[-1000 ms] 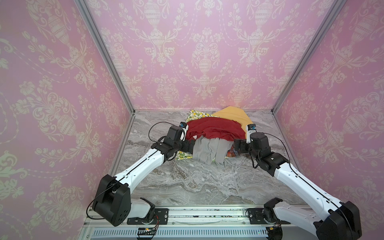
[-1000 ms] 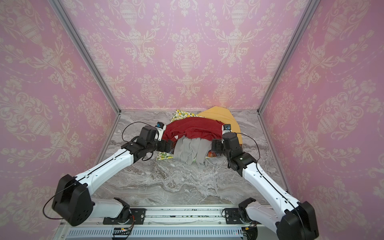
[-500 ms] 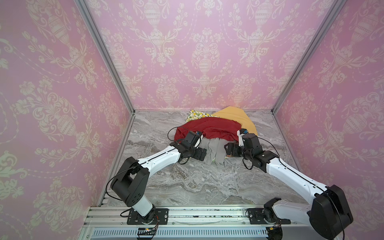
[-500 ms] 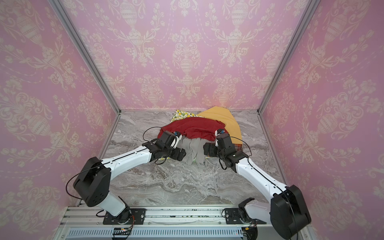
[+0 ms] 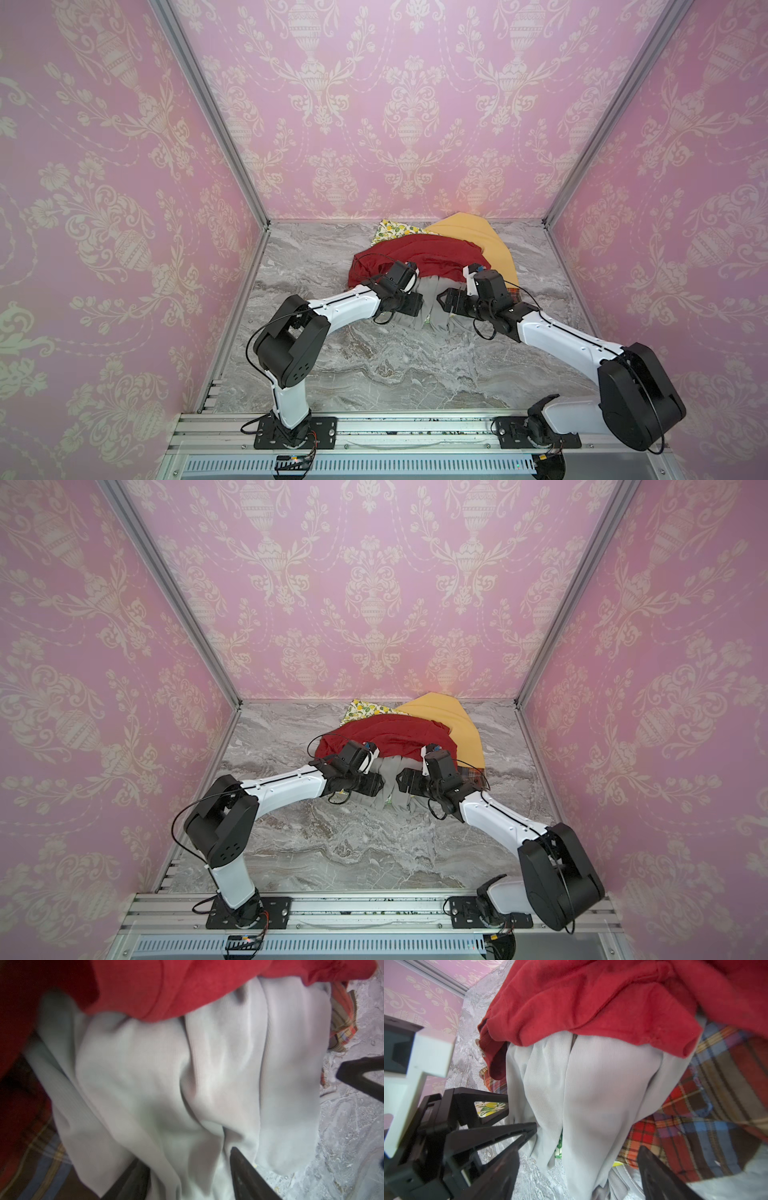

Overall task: Pick out a specific cloth from the pile
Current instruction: 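Close both grippers on the grey pants at the pile's near edge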

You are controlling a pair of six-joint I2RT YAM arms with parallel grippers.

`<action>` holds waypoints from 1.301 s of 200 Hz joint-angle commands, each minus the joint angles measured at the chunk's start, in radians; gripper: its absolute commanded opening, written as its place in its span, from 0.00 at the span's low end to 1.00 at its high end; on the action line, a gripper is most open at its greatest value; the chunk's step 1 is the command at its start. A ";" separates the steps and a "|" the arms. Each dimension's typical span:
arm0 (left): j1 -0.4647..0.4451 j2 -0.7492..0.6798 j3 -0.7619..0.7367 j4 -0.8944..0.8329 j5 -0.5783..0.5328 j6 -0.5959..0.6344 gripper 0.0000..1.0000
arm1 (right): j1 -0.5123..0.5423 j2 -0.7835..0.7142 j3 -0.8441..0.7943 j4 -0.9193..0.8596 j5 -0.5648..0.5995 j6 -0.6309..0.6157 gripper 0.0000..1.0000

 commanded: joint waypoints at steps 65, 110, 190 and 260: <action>-0.037 -0.051 -0.065 0.176 0.077 -0.018 0.64 | 0.027 0.129 0.016 0.251 -0.122 0.156 0.87; -0.036 -0.047 -0.098 0.227 0.077 -0.009 0.76 | 0.063 0.168 0.039 0.324 -0.158 0.224 0.85; -0.053 -0.070 -0.213 0.502 0.106 -0.030 0.81 | 0.075 0.166 0.085 0.296 -0.133 0.314 0.84; -0.065 0.011 -0.244 0.685 0.077 -0.071 0.75 | 0.078 0.153 0.069 0.362 -0.102 0.439 0.83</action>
